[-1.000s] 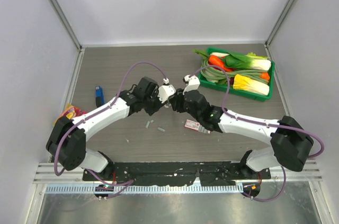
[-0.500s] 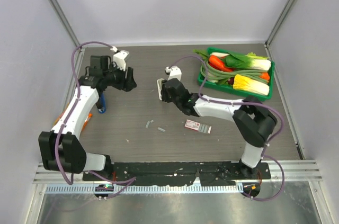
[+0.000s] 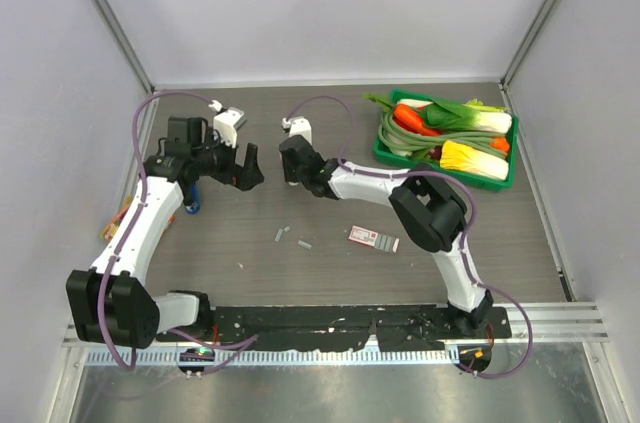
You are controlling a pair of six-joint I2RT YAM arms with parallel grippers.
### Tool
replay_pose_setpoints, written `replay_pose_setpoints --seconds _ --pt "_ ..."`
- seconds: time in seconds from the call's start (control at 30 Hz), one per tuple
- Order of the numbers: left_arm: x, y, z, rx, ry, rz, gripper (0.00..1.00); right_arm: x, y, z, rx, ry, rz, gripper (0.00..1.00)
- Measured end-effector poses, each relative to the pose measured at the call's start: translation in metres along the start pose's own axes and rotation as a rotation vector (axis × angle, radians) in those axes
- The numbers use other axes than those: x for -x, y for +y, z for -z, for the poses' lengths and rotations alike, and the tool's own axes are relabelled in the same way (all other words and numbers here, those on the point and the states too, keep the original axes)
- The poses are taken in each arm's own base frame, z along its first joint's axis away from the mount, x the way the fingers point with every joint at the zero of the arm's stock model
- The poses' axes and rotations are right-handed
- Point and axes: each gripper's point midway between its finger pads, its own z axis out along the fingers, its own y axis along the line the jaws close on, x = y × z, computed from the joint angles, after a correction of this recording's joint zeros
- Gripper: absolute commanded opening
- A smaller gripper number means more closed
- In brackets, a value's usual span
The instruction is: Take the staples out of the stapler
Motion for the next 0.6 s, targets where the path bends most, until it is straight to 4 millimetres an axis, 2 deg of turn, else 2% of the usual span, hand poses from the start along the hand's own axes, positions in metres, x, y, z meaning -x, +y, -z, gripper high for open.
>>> replay_pose_setpoints --seconds 0.1,0.13,0.33,0.5,0.6 --pt "-0.005 0.0 0.001 0.0 0.021 -0.001 1.0 0.002 0.005 -0.01 0.0 0.008 0.002 0.18" --pt "-0.007 0.0 0.001 0.0 0.026 -0.001 1.0 0.002 0.007 -0.013 0.0 0.01 0.003 0.28" --pt "-0.012 0.0 0.003 0.005 0.047 0.004 1.0 0.003 0.016 -0.02 0.032 0.027 -0.007 0.6" --pt "-0.014 0.001 0.003 0.01 0.052 -0.002 1.0 -0.004 0.024 -0.018 0.072 0.061 -0.007 0.73" --pt "-0.016 0.001 0.003 0.011 0.059 -0.008 1.0 -0.01 0.021 -0.008 0.075 0.086 0.006 0.77"
